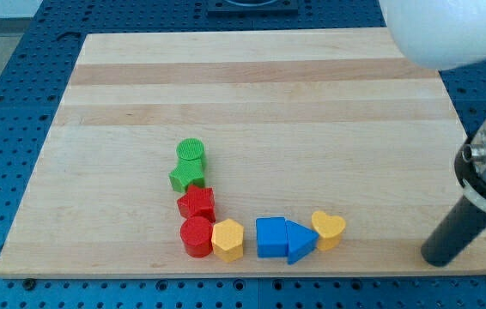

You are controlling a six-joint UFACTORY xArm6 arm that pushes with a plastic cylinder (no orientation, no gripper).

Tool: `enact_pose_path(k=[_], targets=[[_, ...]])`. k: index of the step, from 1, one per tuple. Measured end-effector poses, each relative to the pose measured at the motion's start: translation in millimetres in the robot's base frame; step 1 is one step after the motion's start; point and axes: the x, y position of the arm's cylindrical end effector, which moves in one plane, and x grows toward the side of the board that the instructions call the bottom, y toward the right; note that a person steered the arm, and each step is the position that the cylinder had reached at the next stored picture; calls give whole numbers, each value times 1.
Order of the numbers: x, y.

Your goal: Point your arm at the green circle

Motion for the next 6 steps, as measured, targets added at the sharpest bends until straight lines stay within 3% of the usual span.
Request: enact_pose_path(k=[2,3,4,6], targets=[[-139,-14],[-157,-81],[-141,-135],[-118,-185]])
